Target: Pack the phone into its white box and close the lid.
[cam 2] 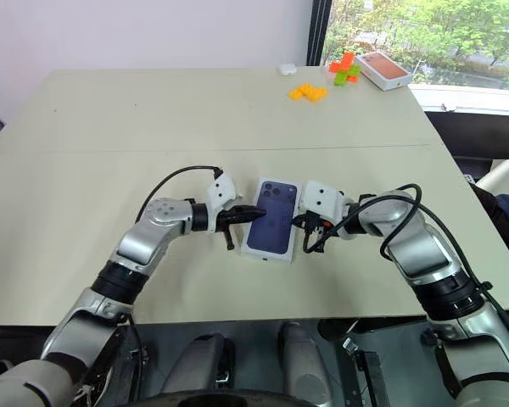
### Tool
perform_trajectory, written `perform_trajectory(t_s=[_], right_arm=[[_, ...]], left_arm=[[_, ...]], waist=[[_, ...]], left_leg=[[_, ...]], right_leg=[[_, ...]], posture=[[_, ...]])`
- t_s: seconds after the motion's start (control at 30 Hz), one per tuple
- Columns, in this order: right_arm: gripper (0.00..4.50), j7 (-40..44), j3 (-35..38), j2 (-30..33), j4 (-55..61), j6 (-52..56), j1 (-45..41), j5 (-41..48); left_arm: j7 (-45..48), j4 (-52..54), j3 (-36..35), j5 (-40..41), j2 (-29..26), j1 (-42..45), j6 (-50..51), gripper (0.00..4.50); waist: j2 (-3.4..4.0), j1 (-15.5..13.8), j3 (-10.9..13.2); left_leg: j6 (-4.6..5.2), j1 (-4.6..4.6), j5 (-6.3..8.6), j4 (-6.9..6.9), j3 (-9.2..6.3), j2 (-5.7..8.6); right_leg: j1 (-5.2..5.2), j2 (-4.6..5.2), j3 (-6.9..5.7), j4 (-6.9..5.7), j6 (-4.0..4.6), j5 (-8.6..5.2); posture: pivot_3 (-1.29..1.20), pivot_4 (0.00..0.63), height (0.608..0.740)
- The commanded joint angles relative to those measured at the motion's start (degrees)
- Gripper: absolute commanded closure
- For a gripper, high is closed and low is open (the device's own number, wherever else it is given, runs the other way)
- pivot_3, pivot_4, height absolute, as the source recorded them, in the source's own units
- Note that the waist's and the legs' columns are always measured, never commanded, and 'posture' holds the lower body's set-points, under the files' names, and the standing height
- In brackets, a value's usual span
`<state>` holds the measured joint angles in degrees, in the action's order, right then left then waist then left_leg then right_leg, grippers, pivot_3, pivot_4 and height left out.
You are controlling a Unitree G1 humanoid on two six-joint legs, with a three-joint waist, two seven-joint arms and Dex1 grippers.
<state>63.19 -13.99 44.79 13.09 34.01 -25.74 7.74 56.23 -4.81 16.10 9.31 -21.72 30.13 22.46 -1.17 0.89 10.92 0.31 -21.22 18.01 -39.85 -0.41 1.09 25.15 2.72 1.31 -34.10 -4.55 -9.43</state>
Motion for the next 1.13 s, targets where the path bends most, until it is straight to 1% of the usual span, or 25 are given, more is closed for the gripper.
perform_trajectory(t_s=[0.03,0.13,0.23,0.3,0.37,0.4,0.43,0.47,0.53,0.57,0.6,0.63,0.67,0.83,0.87,0.97,1.13], right_arm=[[4.47,2.21,1.74,0.84,4.01,1.64,1.01,4.02],[4.47,1.63,4.18,-0.56,4.50,2.44,0.50,7.53],[4.47,-0.08,6.49,-2.30,2.89,4.61,-1.11,10.31],[4.50,-2.56,9.53,-4.65,-0.17,7.25,-3.27,12.91],[3.98,-3.69,10.94,-5.36,-1.57,7.26,-4.44,13.51],[3.67,-4.07,12.24,-5.37,-2.66,5.32,-4.87,13.42],[3.26,-4.36,13.47,-5.37,-3.80,3.82,-5.25,13.59],[2.72,-4.49,14.42,-5.24,-4.85,2.57,-5.46,13.69],[1.73,-4.52,15.08,-5.06,-5.96,1.31,-5.60,13.86],[1.27,-3.67,15.69,-4.23,-6.74,-0.06,-5.24,13.76],[0.79,-2.77,16.23,-3.41,-7.44,-1.15,-4.87,13.76],[0.30,-2.14,16.53,-2.84,-8.05,-2.04,-4.60,13.77],[0.06,-1.75,16.87,-2.14,-8.87,-3.09,-4.24,13.50],[0.06,-0.03,18.25,0.07,-9.86,-5.72,-2.30,14.14],[0.06,0.22,18.52,0.62,-10.17,-6.06,-1.99,14.02],[0.06,1.42,20.37,2.25,-11.79,-3.91,-1.88,16.00],[0.06,2.47,21.07,4.13,-14.82,-6.85,-0.65,14.96]], left_arm=[[2.94,3.37,-0.18,1.93,-3.60,-3.23,4.90,4.50],[3.39,5.13,-1.23,3.38,-5.60,-4.51,6.73,4.50],[2.73,5.69,-3.57,5.72,-5.12,-4.18,7.43,4.50],[-0.61,5.17,-7.78,8.05,-3.20,-2.67,8.41,3.95],[-1.57,5.74,-10.26,9.39,-3.01,-2.11,8.18,3.17],[-0.84,5.36,-12.87,10.48,-4.33,-1.97,6.70,2.67],[-0.32,4.70,-15.27,11.27,-5.54,-1.93,4.95,2.20],[-0.04,3.80,-16.91,11.51,-6.84,-1.81,3.87,1.63],[0.11,2.83,-17.96,11.66,-8.10,-1.73,2.85,0.69],[1.06,2.24,-19.50,12.30,-9.85,-1.94,2.75,0.19],[2.09,1.85,-20.93,13.03,-11.36,-2.20,2.75,0.00],[2.80,1.47,-21.82,13.61,-12.45,-2.38,2.64,0.00],[3.71,0.88,-22.99,14.01,-13.85,-2.93,1.77,0.00],[6.49,-2.07,-26.76,14.60,-18.48,-7.39,-1.85,0.00],[6.81,-2.30,-27.43,14.63,-19.01,-8.44,-2.75,0.00],[6.48,-1.94,-29.63,16.41,-20.18,-11.14,-0.51,0.00],[5.54,-2.64,-31.21,15.68,-21.67,-13.56,-2.06,0.00]], waist=[[0.01,-0.05,0.00],[0.01,-0.13,0.00],[0.00,-0.16,0.01],[-0.02,-0.27,0.05],[-0.03,-0.38,0.05],[-0.02,-0.34,0.05],[-0.03,-0.30,0.05],[-0.02,-0.19,0.05],[-0.01,-0.05,0.05],[-0.01,-0.13,0.05],[-0.01,-0.14,0.05],[0.00,-0.13,0.05],[0.00,-0.15,0.05],[0.00,-0.17,0.06],[0.00,-0.14,0.06],[0.01,-0.15,0.06],[0.00,-0.23,0.07]], left_leg=[[0.00,0.00,0.00,0.00,0.00,0.00],[0.00,-0.01,0.00,-0.02,0.00,0.01],[0.00,-0.07,0.00,-0.02,0.00,0.03],[0.00,-0.21,0.00,-0.06,-0.01,0.02],[-0.01,-0.23,0.00,-0.08,-0.02,0.03],[-0.01,-0.23,0.00,-0.08,-0.03,0.03],[-0.01,-0.23,0.00,-0.08,-0.03,0.04],[-0.01,-0.23,0.00,-0.06,-0.03,0.04],[-0.01,-0.21,0.00,0.01,0.03,0.04],[-0.01,-0.20,0.00,0.02,0.04,0.04],[-0.01,-0.20,0.00,0.02,0.04,0.04],[-0.01,-0.21,0.00,0.02,0.04,0.04],[-0.01,-0.21,0.00,0.02,0.05,0.05],[-0.01,-0.21,0.00,0.02,0.08,0.05],[-0.01,-0.21,0.00,0.02,0.07,0.04],[-0.01,-0.21,0.00,0.02,0.08,0.04],[-0.01,-0.21,0.00,0.02,0.07,0.04]], right_leg=[[0.00,0.00,0.00,-0.01,0.00,0.00],[0.00,0.03,0.00,0.01,0.00,-0.01],[0.05,0.03,-0.01,0.01,-0.01,-0.02],[0.19,0.04,0.00,-0.01,-0.01,0.00],[0.20,0.07,-0.02,-0.01,-0.01,0.00],[0.20,0.08,-0.02,-0.01,-0.01,0.00],[0.20,0.09,-0.02,-0.02,-0.01,0.00],[0.21,0.09,-0.03,0.00,-0.01,0.00],[0.24,0.09,-0.01,0.01,0.00,0.00],[0.24,0.09,0.00,0.01,0.00,0.00],[0.24,0.09,-0.01,0.00,0.00,0.00],[0.24,0.09,-0.01,0.01,0.00,0.00],[0.23,0.09,-0.01,0.00,-0.01,0.00],[0.24,0.11,-0.01,0.02,-0.01,0.00],[0.23,0.11,-0.01,0.02,-0.01,0.00],[0.24,0.13,-0.01,0.02,0.00,0.00],[0.24,0.15,-0.02,0.02,-0.01,-0.01]], posture=[[0.00,0.150,0.740],[0.00,0.150,0.740],[0.00,0.150,0.740],[0.00,0.150,0.740],[0.00,0.150,0.740],[0.00,0.150,0.740],[0.00,0.150,0.740],[0.00,0.150,0.740],[0.00,0.150,0.740],[0.00,0.150,0.740],[0.00,0.150,0.740],[0.00,0.150,0.740],[0.00,0.150,0.740],[0.00,0.150,0.740],[0.00,0.150,0.740],[0.00,0.150,0.740],[0.00,0.150,0.740]])
